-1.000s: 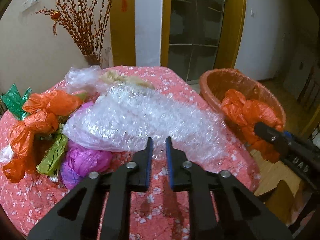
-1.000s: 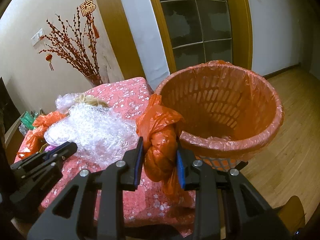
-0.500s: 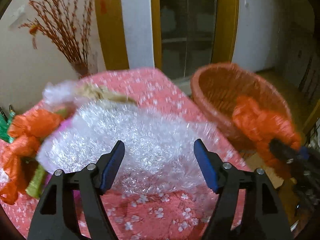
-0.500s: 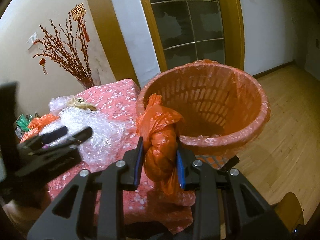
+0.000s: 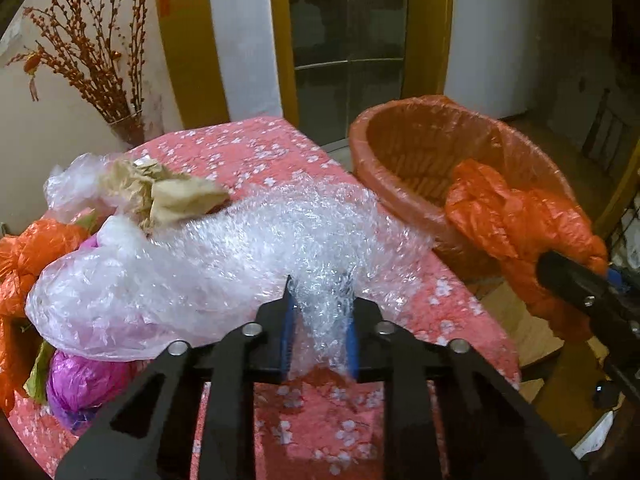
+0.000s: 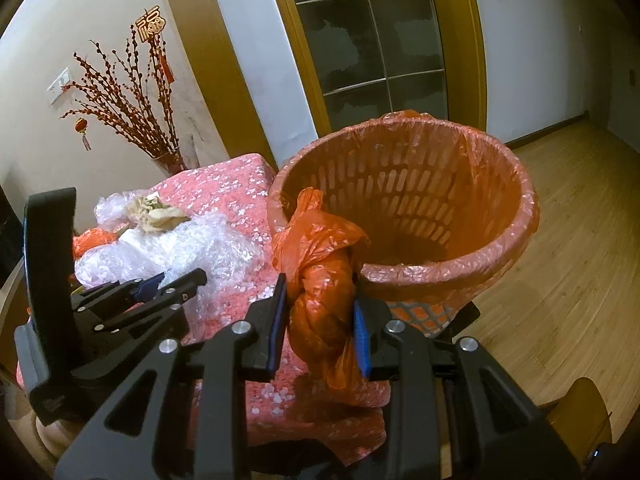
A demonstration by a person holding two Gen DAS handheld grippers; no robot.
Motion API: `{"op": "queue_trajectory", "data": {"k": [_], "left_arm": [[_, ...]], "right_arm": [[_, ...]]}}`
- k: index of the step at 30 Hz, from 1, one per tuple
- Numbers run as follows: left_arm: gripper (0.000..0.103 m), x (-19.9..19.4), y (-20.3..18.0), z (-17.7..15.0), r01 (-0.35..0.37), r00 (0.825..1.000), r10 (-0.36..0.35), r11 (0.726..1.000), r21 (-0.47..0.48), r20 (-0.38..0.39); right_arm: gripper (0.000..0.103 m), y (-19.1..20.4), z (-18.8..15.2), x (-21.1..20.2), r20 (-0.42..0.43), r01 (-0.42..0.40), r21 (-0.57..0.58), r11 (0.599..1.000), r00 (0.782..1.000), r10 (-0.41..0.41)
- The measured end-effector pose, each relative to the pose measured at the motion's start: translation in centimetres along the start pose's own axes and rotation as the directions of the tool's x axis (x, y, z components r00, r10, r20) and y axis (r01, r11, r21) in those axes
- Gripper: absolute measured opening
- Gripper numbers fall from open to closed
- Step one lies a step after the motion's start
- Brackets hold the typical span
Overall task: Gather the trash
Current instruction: 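Carry both items over the orange basket and open both grippers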
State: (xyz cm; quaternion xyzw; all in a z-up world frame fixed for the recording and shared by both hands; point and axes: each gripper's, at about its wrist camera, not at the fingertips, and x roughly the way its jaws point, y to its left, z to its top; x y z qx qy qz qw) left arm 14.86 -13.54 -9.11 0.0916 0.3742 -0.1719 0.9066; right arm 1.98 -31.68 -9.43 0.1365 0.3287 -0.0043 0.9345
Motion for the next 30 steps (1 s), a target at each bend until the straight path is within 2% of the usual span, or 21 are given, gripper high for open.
{"op": "queue_trajectory", "data": {"k": [8, 16, 25, 30], "left_arm": [[0.018, -2.7, 0.7, 2.1, 0.065, 0.996, -0.062, 0.997, -0.044, 0.071], [0.018, -4.3, -0.9, 3.9, 0.130, 0.985, -0.125, 0.991, -0.033, 0.116], [0.018, -3.5, -3.3, 7.2, 0.213, 0.969, -0.213, 0.977, 0.009, 0.124], [0.018, -2.7, -5.2, 9.7, 0.273, 0.953, -0.275, 0.961, 0.035, 0.126]], "right_arm": [[0.029, 0.1, 0.8, -1.1, 0.038, -0.003, -0.003, 1.000, 0.999, 0.003], [0.029, -1.1, 1.9, -2.1, 0.080, 0.023, 0.014, 1.000, 0.997, -0.024], [0.029, -4.7, 4.5, -2.8, 0.138, 0.108, 0.061, 0.992, 0.984, -0.115], [0.029, -7.1, 6.6, -2.3, 0.151, 0.132, 0.112, 0.985, 0.977, -0.149]]}}
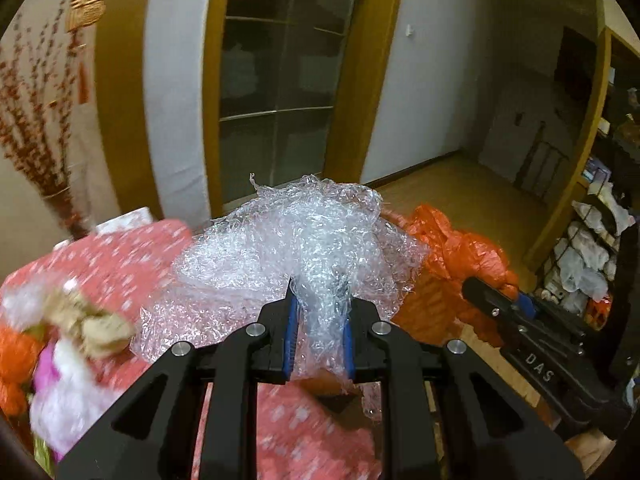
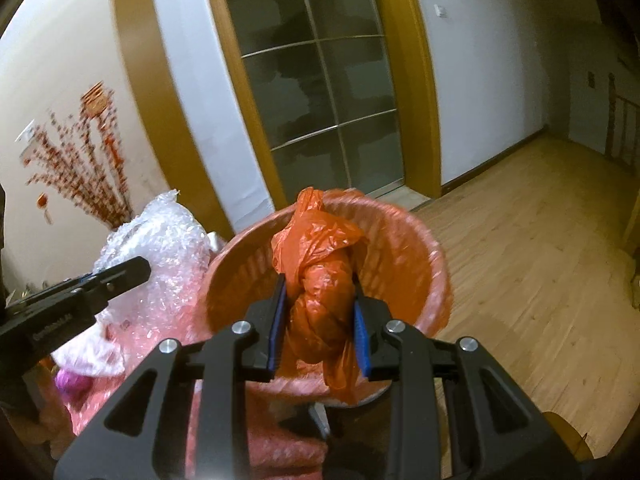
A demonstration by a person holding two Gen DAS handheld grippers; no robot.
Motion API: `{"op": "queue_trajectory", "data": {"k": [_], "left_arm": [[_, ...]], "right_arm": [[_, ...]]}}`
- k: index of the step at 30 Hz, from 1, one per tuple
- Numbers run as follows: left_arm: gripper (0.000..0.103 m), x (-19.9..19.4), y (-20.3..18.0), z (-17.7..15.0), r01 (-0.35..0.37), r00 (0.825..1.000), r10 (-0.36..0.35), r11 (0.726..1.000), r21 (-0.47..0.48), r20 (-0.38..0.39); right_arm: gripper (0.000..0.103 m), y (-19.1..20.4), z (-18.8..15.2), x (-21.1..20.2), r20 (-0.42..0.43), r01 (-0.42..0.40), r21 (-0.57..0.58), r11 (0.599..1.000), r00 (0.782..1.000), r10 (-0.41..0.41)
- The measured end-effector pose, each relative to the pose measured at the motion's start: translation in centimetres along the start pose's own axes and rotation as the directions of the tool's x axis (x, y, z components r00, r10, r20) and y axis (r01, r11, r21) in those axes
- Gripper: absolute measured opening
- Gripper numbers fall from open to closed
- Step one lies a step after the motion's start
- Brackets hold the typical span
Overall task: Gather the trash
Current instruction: 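Carry both items over the orange basket and open both grippers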
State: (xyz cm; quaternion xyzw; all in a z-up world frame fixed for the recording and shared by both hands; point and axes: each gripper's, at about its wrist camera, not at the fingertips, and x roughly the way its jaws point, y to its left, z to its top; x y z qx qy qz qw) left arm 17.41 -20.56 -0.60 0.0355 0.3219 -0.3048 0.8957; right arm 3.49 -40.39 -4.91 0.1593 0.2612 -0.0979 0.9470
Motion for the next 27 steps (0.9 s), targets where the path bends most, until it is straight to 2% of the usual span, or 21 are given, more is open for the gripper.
{"op": "queue_trajectory", "data": {"k": [5, 11, 17, 20, 22, 24, 27], "left_arm": [[0.018, 2.4, -1.4, 1.3, 0.061, 0.998, -0.061, 0.998, -0.003, -0.024], [0.018, 4.8, -2.5, 1.3, 0.085, 0.995, -0.084, 0.996, 0.015, -0.057], [0.019, 6.5, -2.4, 0.9, 0.092, 0.990, -0.093, 0.996, -0.016, -0.108], [0.031, 6.9, -2.2, 1.0, 0.087, 0.988, -0.090, 0.996, -0.028, -0.125], [0.044, 7.1, -1.8, 0.8, 0.077, 0.988, -0.082, 0.996, -0.041, -0.131], [0.050, 7.1, -1.5, 0.5, 0.067, 0.988, -0.074, 0.996, -0.053, -0.137], [0.053, 6.7, -0.9, 0.2, 0.052, 0.988, -0.060, 0.997, -0.060, -0.141]], "right_arm": [[0.029, -1.5, 1.2, 1.0, 0.004, 0.014, 0.035, 0.999, 1.000, -0.014], [0.030, -2.9, 2.0, 2.4, -0.004, 0.009, 0.069, 0.998, 1.000, -0.009], [0.033, -4.0, 2.1, 3.5, -0.014, -0.015, 0.090, 0.996, 1.000, 0.016], [0.037, -4.3, 2.0, 3.9, -0.021, -0.029, 0.104, 0.994, 0.999, 0.032], [0.041, -4.4, 2.0, 4.3, -0.026, -0.034, 0.112, 0.993, 0.999, 0.037], [0.043, -4.5, 1.9, 4.2, -0.029, -0.033, 0.114, 0.993, 0.999, 0.036], [0.049, -4.3, 1.9, 3.8, -0.022, -0.018, 0.111, 0.994, 1.000, 0.021]]}}
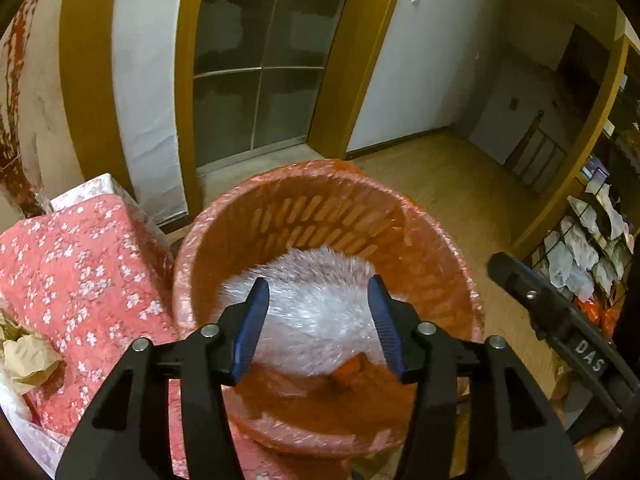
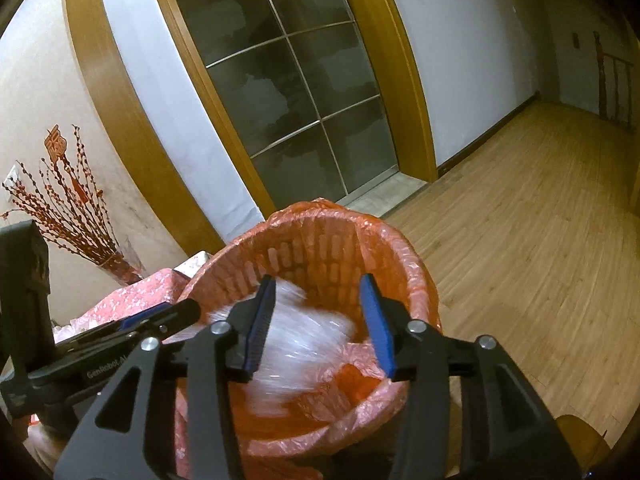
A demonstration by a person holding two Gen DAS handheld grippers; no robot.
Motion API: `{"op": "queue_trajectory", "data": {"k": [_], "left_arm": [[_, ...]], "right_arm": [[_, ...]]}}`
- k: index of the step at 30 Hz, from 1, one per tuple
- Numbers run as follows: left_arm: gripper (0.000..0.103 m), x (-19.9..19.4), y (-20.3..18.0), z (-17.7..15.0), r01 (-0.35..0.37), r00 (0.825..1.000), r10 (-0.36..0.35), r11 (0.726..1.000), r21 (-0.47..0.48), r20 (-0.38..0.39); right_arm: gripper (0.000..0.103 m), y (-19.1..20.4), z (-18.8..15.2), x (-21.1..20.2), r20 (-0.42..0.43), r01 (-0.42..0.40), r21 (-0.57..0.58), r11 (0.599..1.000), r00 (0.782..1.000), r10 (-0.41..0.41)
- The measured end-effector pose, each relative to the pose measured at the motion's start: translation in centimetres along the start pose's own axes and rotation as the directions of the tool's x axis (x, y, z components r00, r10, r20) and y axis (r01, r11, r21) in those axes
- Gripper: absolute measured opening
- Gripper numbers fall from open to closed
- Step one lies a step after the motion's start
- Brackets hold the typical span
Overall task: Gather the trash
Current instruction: 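Carry both items over the orange basket and open both grippers, then return the right gripper to the table and grasp the white plastic bag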
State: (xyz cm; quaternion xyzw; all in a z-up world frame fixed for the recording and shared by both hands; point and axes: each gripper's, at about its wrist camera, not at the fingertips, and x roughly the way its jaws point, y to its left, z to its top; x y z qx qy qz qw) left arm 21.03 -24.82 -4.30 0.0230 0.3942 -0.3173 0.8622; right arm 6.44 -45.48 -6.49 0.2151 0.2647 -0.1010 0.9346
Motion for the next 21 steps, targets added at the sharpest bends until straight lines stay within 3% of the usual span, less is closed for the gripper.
{"op": "queue_trajectory", "data": {"k": [5, 9, 12, 17, 20, 21], "left_arm": [[0.064, -2.4, 1.4, -0.5, -0.041, 0.998, 0.042, 0.999, -0.027, 0.043], [0.067, -5.1, 2.9, -1.4, -0.101, 0.991, 0.104, 0.994, -0.038, 0.086], [0.080, -7.6, 4.0, -2.5, -0.171, 0.976, 0.176, 0.984, -0.051, 0.127], [0.080, -11.9, 6.4, -4.8, -0.286, 0.936, 0.297, 0.955, -0.084, 0.188], [0.084, -14.7, 7.9, -6.2, -0.369, 0.895, 0.384, 0.923, -0.106, 0.228], [0.089, -15.8, 8.6, -6.8, -0.407, 0.871, 0.425, 0.905, -0.121, 0.245]], "right_arm": [[0.060, 0.7, -0.1, -1.5, 0.046, 0.037, -0.018, 0.999, 0.998, -0.036], [0.062, 2.3, -0.5, -3.0, 0.076, 0.038, -0.063, 0.997, 0.997, -0.033], [0.065, 4.3, -1.1, -3.9, 0.095, 0.030, -0.119, 0.992, 0.995, -0.019], [0.068, 8.5, -2.7, -4.8, 0.076, -0.036, -0.212, 0.976, 0.996, 0.054], [0.071, 11.6, -4.1, -4.9, 0.046, -0.095, -0.264, 0.960, 0.993, 0.111], [0.071, 12.7, -4.6, -4.9, 0.032, -0.115, -0.284, 0.952, 0.991, 0.130]]}}
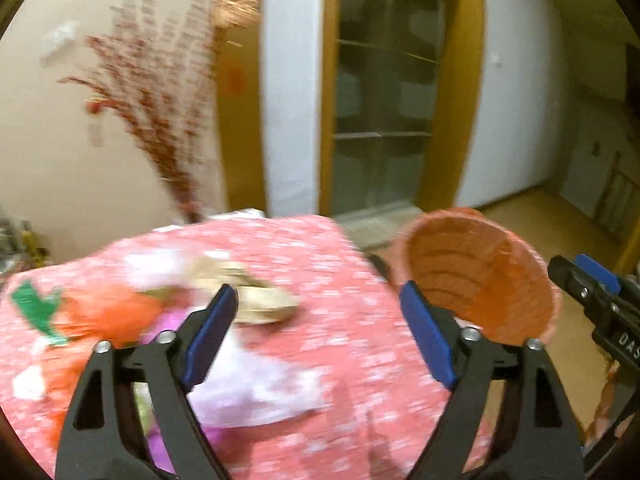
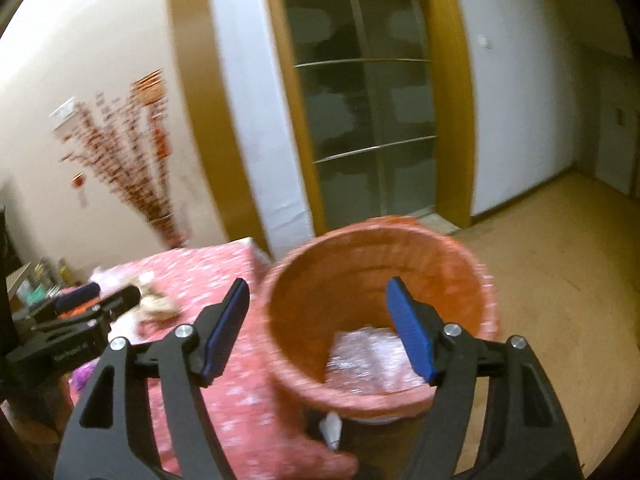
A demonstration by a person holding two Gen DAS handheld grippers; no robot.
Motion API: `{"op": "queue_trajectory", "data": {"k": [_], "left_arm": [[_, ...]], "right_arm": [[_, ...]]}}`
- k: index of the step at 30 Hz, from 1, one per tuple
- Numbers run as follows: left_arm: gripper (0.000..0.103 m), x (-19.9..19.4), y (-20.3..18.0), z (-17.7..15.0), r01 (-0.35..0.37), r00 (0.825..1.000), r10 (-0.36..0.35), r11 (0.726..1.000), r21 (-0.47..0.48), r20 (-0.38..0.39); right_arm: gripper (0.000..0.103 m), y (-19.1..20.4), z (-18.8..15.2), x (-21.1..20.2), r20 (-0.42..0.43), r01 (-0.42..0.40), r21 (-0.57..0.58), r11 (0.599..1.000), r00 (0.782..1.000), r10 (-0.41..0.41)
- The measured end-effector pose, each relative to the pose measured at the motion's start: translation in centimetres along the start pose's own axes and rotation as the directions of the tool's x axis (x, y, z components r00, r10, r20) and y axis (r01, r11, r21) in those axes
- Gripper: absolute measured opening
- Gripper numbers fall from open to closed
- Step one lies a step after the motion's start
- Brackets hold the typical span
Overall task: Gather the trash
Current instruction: 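Return the right gripper to the table and grasp the white plastic bag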
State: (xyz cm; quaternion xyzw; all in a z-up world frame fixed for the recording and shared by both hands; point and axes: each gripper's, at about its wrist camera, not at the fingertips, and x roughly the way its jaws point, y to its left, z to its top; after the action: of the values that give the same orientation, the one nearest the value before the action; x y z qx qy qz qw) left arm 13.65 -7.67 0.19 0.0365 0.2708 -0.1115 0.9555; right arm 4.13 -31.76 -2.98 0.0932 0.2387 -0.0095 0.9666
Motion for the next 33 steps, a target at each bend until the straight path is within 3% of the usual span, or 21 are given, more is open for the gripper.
{"op": "queue_trajectory", "data": {"k": [4, 14, 18, 23, 31, 33], "left_arm": [[0.090, -2.4, 3.9, -0.9, -0.100, 0.994, 0.101, 0.995, -0.031, 0.049], [0.090, -5.4, 12.8, -3.9, -0.270, 0.960, 0.278, 0.951, -0.150, 0.036], [0.090, -6.0, 15.8, -4.9, -0.310, 0.947, 0.320, 0.929, -0.203, 0.017], [0.090, -6.4, 18.2, -6.1, -0.343, 0.936, 0.352, 0.910, -0.233, -0.003], [0.090, -6.3, 20.2, -7.1, -0.361, 0.930, 0.366, 0.895, -0.263, -0.031], [0.090, -6.2, 20.3, -7.3, -0.361, 0.930, 0.365, 0.894, -0.264, -0.036]], "right_arm": [[0.071, 4.1, -0.7, 0.9, -0.036, -0.076, -0.048, 0.996, 0.997, 0.074], [0.069, 13.1, -2.6, 4.0, -0.153, -0.253, -0.092, 0.963, 0.959, 0.237], [0.061, 15.4, -3.1, 5.9, -0.219, -0.306, -0.074, 0.949, 0.934, 0.284], [0.058, 17.9, -3.3, 7.9, -0.277, -0.346, -0.051, 0.937, 0.906, 0.320], [0.058, 20.0, -4.1, 10.7, -0.353, -0.349, -0.068, 0.935, 0.885, 0.305], [0.051, 20.2, -4.8, 11.5, -0.391, -0.353, -0.072, 0.933, 0.871, 0.299]]}}
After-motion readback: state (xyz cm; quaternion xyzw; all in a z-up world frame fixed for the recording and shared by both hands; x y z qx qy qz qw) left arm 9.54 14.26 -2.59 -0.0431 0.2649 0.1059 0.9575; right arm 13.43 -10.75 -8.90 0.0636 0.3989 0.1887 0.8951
